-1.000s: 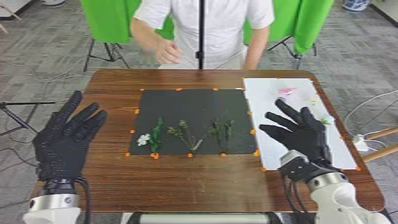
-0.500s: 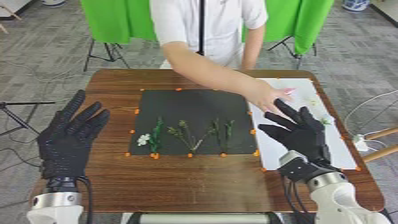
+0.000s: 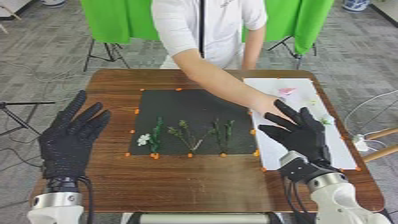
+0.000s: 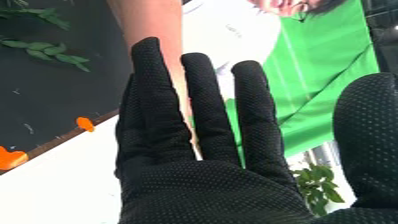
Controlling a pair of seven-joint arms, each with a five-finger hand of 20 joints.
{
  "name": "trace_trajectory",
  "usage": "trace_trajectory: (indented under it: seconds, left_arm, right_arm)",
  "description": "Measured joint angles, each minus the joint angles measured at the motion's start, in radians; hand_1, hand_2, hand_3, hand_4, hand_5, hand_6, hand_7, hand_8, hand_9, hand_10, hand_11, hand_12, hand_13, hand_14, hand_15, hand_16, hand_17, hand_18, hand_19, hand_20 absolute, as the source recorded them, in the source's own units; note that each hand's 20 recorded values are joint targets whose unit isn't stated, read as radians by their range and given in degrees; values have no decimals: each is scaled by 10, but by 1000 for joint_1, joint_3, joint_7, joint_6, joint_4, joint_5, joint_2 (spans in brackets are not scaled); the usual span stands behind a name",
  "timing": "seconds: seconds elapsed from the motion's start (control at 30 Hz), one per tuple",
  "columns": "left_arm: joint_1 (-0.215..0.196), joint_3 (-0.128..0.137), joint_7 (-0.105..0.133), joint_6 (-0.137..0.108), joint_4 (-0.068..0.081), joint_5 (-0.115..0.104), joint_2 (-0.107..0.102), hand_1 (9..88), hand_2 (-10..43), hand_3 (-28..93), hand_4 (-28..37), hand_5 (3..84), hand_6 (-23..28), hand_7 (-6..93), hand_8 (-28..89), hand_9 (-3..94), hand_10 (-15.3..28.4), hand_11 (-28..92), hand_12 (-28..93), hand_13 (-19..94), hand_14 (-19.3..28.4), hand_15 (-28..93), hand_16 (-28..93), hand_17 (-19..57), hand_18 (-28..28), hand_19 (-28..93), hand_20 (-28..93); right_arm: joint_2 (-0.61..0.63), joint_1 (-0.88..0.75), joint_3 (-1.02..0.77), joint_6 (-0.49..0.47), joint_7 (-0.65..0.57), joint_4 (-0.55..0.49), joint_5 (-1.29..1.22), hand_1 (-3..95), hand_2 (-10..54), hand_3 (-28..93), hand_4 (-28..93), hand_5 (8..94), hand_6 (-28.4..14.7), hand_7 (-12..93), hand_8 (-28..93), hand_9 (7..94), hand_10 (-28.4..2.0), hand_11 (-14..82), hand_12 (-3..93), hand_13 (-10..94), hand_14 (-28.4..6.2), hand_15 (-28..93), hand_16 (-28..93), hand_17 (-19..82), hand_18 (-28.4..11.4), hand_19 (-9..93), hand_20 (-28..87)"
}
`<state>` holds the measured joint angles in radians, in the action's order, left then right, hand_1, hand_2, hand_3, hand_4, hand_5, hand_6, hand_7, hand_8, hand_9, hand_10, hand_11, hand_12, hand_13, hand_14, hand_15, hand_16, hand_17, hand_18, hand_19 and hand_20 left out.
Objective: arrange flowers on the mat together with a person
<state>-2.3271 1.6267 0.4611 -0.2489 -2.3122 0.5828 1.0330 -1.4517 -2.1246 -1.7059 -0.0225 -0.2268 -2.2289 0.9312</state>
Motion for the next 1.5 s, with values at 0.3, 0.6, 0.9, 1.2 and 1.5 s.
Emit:
trace_trajectory:
  seconds: [0.3, 0.6, 0.9, 1.2, 1.5]
  left_arm:
    - [-1, 2, -16, 0, -1, 5, 10, 214, 88, 791, -272, 356, 82, 100, -95, 345, 203, 226, 93, 272, 276, 500, -107, -74, 240, 594, 29]
    - [4, 2, -18, 1, -3, 5, 10, 214, 88, 791, -271, 356, 83, 101, -95, 345, 204, 226, 92, 272, 276, 500, -107, -74, 239, 593, 28]
    - [3, 8, -10, -1, -8, 3, 6, 215, 88, 791, -270, 356, 84, 102, -95, 346, 204, 227, 93, 272, 276, 501, -108, -74, 239, 594, 28]
    - [5, 1, -21, 4, -8, 8, -2, 215, 87, 792, -271, 358, 85, 105, -95, 346, 205, 227, 92, 271, 276, 501, -108, -75, 240, 594, 28]
    - [5, 3, -41, 7, -8, 15, 6, 215, 88, 791, -271, 359, 86, 107, -95, 346, 205, 226, 94, 270, 276, 500, -108, -75, 239, 594, 28]
  right_arm:
    - [-5, -1, -4, -1, -8, -1, 1, 194, 37, 729, -283, 480, 16, 119, -134, 532, -152, 113, 110, 457, -203, 351, 115, 67, -183, 550, 154]
    - [-8, -3, -10, -6, -11, -1, 0, 194, 38, 728, -283, 480, 18, 119, -135, 533, -152, 113, 110, 457, -203, 354, 113, 66, -182, 551, 155]
    - [-13, -2, -19, -16, -16, -1, 1, 193, 38, 729, -283, 481, 17, 120, -134, 534, -152, 114, 110, 457, -203, 357, 113, 67, -182, 551, 155]
    - [-11, -7, -10, -20, -16, -1, 1, 191, 40, 730, -283, 481, 17, 120, -135, 535, -152, 115, 110, 459, -204, 361, 112, 66, -181, 552, 156]
    - [-13, -19, -12, -22, -24, -1, 3, 190, 41, 732, -283, 481, 17, 121, -135, 536, -153, 115, 110, 460, -204, 365, 110, 66, -181, 552, 155]
